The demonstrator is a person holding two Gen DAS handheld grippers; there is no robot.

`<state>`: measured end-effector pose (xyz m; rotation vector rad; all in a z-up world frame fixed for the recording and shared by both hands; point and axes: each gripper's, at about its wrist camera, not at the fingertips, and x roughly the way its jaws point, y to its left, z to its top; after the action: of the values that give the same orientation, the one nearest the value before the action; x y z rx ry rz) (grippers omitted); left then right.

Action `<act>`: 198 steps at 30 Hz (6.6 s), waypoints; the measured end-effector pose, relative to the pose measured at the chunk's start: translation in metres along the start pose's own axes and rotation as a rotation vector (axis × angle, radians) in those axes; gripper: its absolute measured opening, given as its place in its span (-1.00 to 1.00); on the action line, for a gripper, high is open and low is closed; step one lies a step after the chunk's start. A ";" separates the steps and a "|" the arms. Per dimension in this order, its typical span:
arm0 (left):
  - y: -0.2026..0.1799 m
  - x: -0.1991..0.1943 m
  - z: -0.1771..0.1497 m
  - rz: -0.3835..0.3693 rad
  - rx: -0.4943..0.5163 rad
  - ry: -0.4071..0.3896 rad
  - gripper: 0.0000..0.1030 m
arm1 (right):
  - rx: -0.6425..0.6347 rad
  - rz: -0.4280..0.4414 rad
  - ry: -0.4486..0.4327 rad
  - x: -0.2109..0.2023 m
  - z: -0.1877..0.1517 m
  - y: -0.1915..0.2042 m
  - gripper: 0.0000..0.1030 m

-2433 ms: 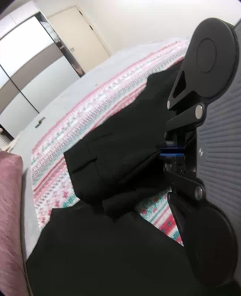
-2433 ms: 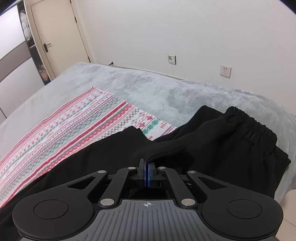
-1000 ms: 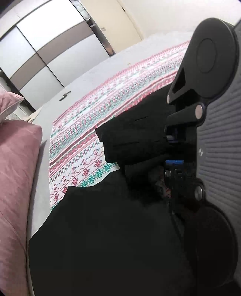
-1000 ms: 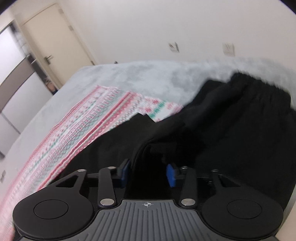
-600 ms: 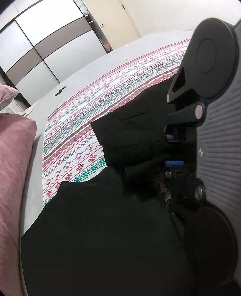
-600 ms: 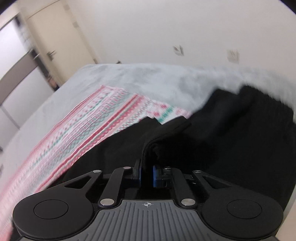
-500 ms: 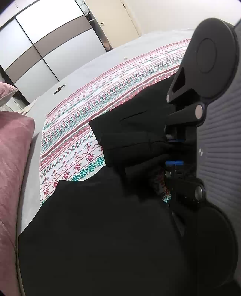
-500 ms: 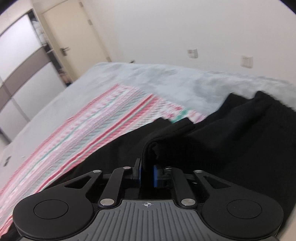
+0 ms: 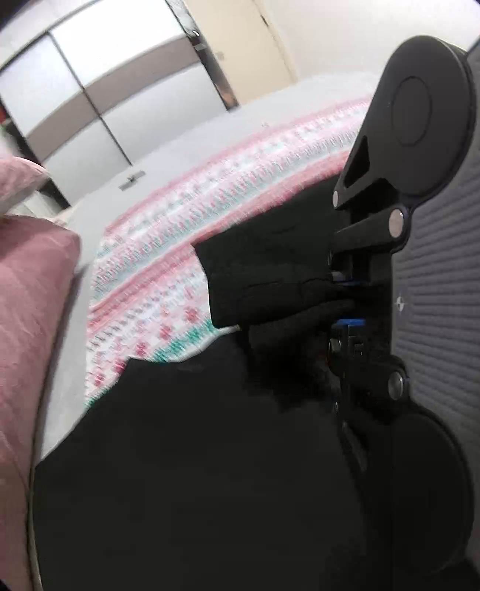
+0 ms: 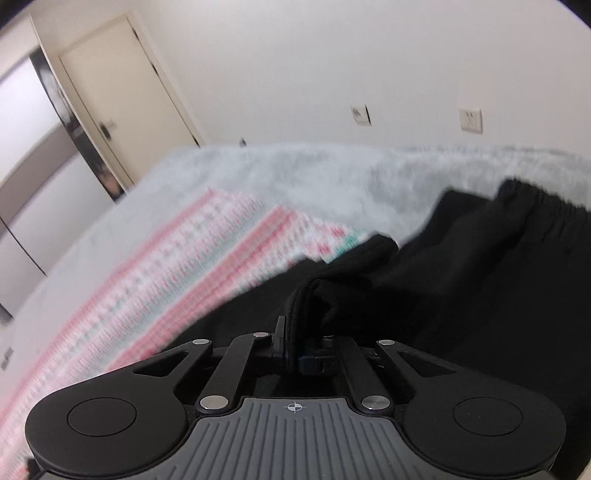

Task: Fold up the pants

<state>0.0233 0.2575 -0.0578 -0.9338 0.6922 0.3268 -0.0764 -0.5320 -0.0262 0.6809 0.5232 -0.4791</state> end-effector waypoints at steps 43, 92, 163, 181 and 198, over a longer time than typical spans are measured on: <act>-0.050 0.089 0.017 0.074 0.024 0.002 -0.28 | -0.166 -0.098 0.065 0.180 0.009 0.059 -0.94; -0.078 0.093 0.007 0.164 0.109 0.165 -0.50 | -1.261 0.534 0.289 0.195 -0.259 0.542 -0.77; -0.188 0.132 -0.106 0.088 0.677 0.217 0.68 | -0.609 -0.007 0.207 0.213 -0.046 0.169 0.67; -0.198 0.139 -0.119 0.081 0.702 0.212 0.79 | -0.306 -0.260 0.148 0.193 0.018 0.054 -0.11; -0.189 0.138 -0.108 0.054 0.673 0.227 0.80 | -0.409 -0.360 0.090 0.206 0.010 0.075 -0.76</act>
<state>0.1844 0.0566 -0.0759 -0.3102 0.9574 0.0199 0.1279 -0.5374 -0.1074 0.2139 0.8087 -0.6552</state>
